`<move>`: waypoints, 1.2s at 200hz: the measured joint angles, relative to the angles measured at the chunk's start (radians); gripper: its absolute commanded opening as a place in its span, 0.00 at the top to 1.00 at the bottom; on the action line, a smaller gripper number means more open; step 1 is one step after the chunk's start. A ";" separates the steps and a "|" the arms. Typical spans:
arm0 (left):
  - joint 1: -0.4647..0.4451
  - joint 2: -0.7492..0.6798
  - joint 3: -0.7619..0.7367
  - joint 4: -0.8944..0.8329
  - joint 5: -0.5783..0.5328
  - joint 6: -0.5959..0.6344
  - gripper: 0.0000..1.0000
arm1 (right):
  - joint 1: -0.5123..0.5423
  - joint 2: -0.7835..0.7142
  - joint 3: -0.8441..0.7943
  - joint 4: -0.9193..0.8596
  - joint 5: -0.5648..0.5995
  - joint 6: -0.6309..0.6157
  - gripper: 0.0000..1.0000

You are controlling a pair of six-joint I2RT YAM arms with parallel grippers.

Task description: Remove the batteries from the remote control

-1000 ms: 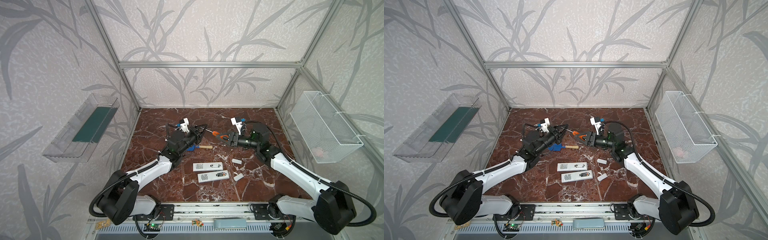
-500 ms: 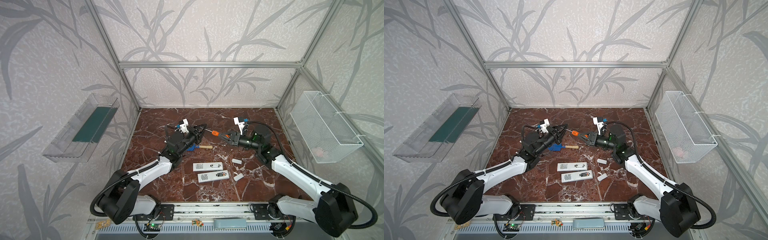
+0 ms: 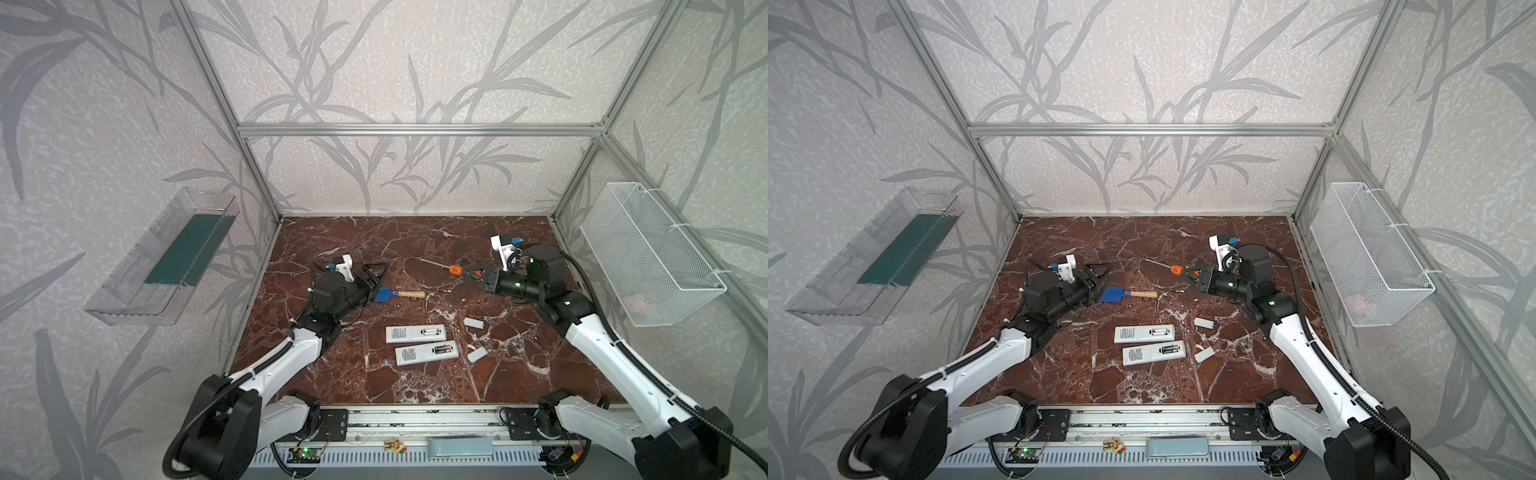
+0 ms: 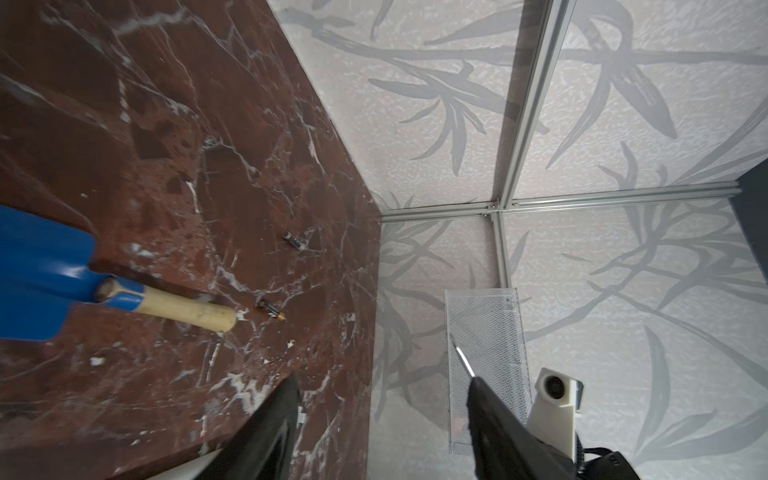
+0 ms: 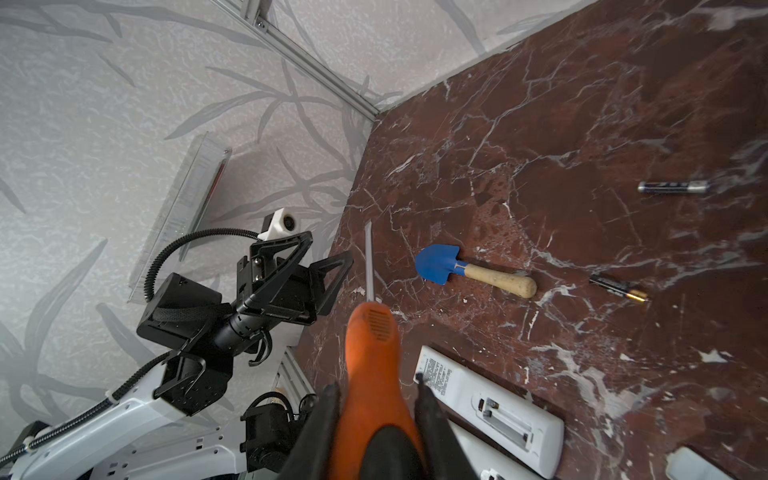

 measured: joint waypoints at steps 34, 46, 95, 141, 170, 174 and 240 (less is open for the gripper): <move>0.007 -0.052 0.206 -0.417 0.036 0.416 0.22 | 0.000 0.009 0.184 -0.335 -0.011 -0.284 1.00; 0.007 -0.052 0.243 -0.502 0.052 0.525 0.22 | 0.009 0.013 0.212 -0.423 -0.016 -0.374 1.00; 0.007 -0.051 0.256 -0.711 0.137 0.768 0.26 | 0.159 -0.009 0.234 -0.647 0.105 -0.733 1.00; -0.015 -0.051 0.282 -0.833 0.246 0.923 0.28 | 0.226 -0.055 0.232 -0.701 0.107 -0.989 1.00; -0.070 -0.051 0.311 -0.905 0.267 1.072 0.28 | 0.239 -0.061 0.232 -0.750 0.105 -1.133 1.00; -0.079 -0.051 0.312 -0.916 0.267 1.099 0.28 | 0.239 -0.061 0.233 -0.758 0.107 -1.150 1.00; -0.192 -0.008 0.298 -1.027 0.266 1.449 0.32 | 0.264 -0.023 0.252 -0.840 0.190 -1.269 1.00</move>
